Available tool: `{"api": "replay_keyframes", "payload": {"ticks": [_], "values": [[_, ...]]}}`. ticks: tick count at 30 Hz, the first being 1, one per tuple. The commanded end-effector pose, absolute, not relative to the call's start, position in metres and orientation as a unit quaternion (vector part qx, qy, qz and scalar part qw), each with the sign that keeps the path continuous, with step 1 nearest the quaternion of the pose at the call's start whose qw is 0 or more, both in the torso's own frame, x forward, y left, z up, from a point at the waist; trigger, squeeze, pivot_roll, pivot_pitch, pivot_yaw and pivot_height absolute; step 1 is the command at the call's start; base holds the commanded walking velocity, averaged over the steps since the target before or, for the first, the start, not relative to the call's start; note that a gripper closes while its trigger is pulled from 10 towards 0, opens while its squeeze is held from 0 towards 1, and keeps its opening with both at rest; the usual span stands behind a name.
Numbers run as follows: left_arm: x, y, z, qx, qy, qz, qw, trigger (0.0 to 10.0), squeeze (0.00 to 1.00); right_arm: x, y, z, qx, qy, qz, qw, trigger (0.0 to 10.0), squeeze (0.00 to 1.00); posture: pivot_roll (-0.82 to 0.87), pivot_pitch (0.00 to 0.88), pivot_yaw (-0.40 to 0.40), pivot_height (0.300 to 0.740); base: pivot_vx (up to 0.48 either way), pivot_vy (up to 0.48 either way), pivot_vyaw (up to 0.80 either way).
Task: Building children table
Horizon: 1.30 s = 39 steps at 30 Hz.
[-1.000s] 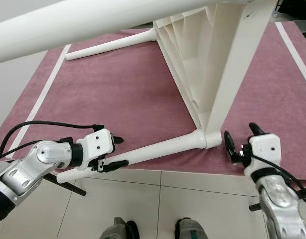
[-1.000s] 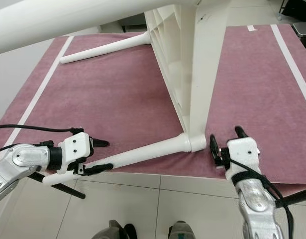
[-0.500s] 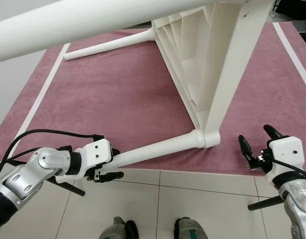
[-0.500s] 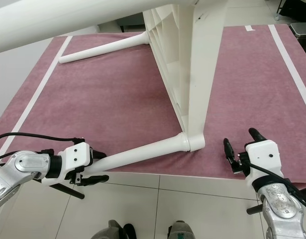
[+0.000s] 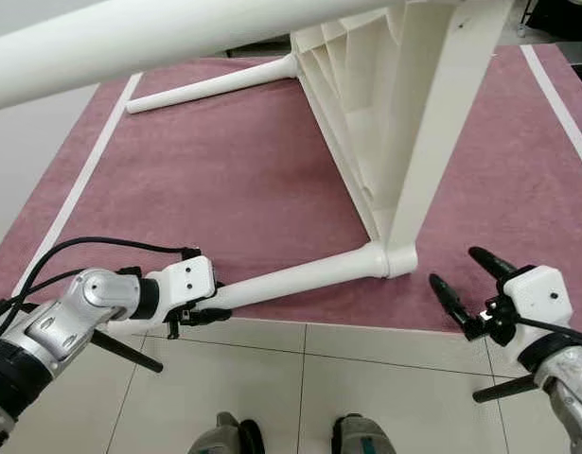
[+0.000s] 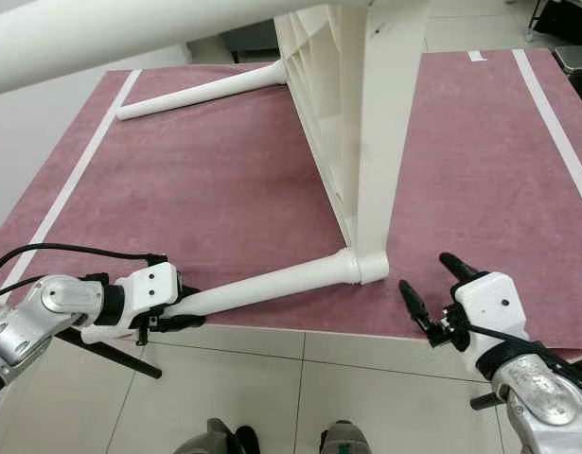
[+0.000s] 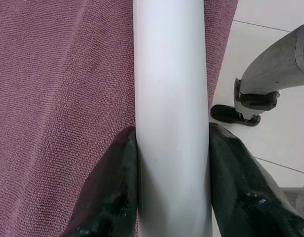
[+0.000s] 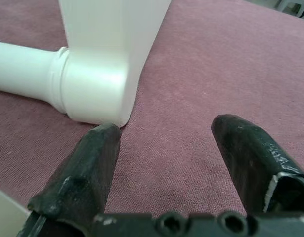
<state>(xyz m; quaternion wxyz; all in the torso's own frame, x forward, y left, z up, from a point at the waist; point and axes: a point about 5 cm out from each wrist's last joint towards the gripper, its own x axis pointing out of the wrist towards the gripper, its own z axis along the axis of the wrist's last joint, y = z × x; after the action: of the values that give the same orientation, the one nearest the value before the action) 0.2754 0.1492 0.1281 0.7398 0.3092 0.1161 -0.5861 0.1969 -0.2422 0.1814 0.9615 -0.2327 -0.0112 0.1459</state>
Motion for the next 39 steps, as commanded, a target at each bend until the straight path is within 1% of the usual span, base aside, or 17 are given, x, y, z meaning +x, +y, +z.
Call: {"api": "replay_keyframes", "payload": {"ticks": [1,9,11,15,18,20,21,23,28,31,32,33,34,35,36,37,39], "values": [[0.278,0.155,0.127,0.319,0.127,-0.579,0.739,0.0,0.00,0.194,-0.239,0.182,-0.231,-0.007,0.160,0.960,10.0,0.00,-0.16,0.161,0.147,0.740,0.000,0.000,0.00],[0.284,0.151,0.147,0.327,0.088,-0.588,0.735,0.0,0.00,0.195,-0.235,0.182,-0.227,-0.009,0.166,0.960,10.0,0.00,-0.15,0.163,0.146,0.740,0.000,0.000,0.00],[0.282,0.152,0.165,0.340,0.065,-0.617,0.706,0.0,0.00,0.196,-0.231,0.181,-0.222,-0.007,0.175,0.959,10.0,0.00,-0.15,0.164,0.145,0.740,0.000,0.000,0.00],[0.282,0.152,0.165,0.340,0.065,-0.617,0.706,0.0,0.00,0.196,-0.231,0.181,-0.222,-0.007,0.175,0.959,10.0,0.00,-0.15,0.164,0.145,0.740,0.000,0.000,0.00],[0.282,0.162,0.179,0.396,0.060,-0.648,0.648,0.0,0.00,0.199,-0.224,0.181,-0.217,-0.006,0.191,0.957,10.0,0.00,-0.14,0.169,0.145,0.740,0.000,0.000,0.00],[0.282,0.162,0.179,0.396,0.060,-0.648,0.648,0.0,0.00,0.199,-0.224,0.181,-0.217,-0.006,0.191,0.957,10.0,0.00,-0.14,0.169,0.145,0.740,0.000,0.000,0.00],[0.286,0.167,0.179,0.413,0.066,-0.647,0.637,0.0,0.00,0.199,-0.222,0.181,-0.215,-0.007,0.195,0.957,10.0,0.00,-0.14,0.169,0.147,0.740,0.000,0.000,0.00],[0.290,0.172,0.177,0.427,0.072,-0.642,0.632,0.0,0.00,0.199,-0.219,0.181,-0.212,-0.009,0.200,0.956,10.0,0.00,-0.14,0.170,0.146,0.740,0.000,0.000,0.00],[0.300,0.180,0.169,0.454,0.087,-0.621,0.633,0.0,0.00,0.198,-0.215,0.181,-0.207,-0.008,0.213,0.955,10.0,0.00,-0.15,0.170,0.143,0.740,0.000,0.000,0.00],[0.311,0.187,0.162,0.472,0.098,-0.595,0.643,0.0,0.00,0.196,-0.209,0.180,-0.202,-0.004,0.232,0.952,10.0,0.00,-0.15,0.170,0.142,0.740,0.000,0.000,0.00],[0.314,0.190,0.160,0.482,0.103,-0.582,0.647,2.9,0.00,0.195,-0.207,0.180,-0.200,-0.004,0.238,0.950,10.0,0.00,-0.15,0.169,0.141,0.740,0.000,0.000,0.00],[0.314,0.190,0.160,0.482,0.103,-0.582,0.647,2.9,0.00,0.195,-0.207,0.180,-0.200,-0.004,0.238,0.950,10.0,0.00,-0.15,0.169,0.141,0.740,0.000,0.000,0.00],[0.316,0.192,0.158,0.489,0.108,-0.574,0.648,3.4,0.00,0.195,-0.207,0.181,-0.200,-0.003,0.240,0.950,10.0,0.00,-0.15,0.169,0.141,0.740,0.000,0.000,0.00],[0.318,0.195,0.155,0.494,0.114,-0.565,0.651,7.8,0.00,0.194,-0.206,0.181,-0.200,-0.003,0.241,0.950,10.0,0.00,-0.15,0.169,0.141,0.740,0.000,0.000,0.00],[0.318,0.195,0.155,0.494,0.114,-0.565,0.651,7.8,0.00,0.194,-0.206,0.181,-0.200,-0.003,0.241,0.950,10.0,0.00,-0.15,0.169,0.141,0.740,0.000,0.000,0.00],[0.319,0.199,0.151,0.503,0.123,-0.555,0.651,8.4,0.00,0.194,-0.207,0.181,-0.200,-0.003,0.241,0.950,10.0,0.00,-0.15,0.169,0.140,0.740,0.000,0.000,0.00],[0.319,0.199,0.151,0.503,0.123,-0.555,0.651,8.4,0.00,0.194,-0.207,0.181,-0.200,-0.003,0.241,0.950,10.0,0.00,-0.15,0.169,0.140,0.740,0.000,0.000,0.00]]}}
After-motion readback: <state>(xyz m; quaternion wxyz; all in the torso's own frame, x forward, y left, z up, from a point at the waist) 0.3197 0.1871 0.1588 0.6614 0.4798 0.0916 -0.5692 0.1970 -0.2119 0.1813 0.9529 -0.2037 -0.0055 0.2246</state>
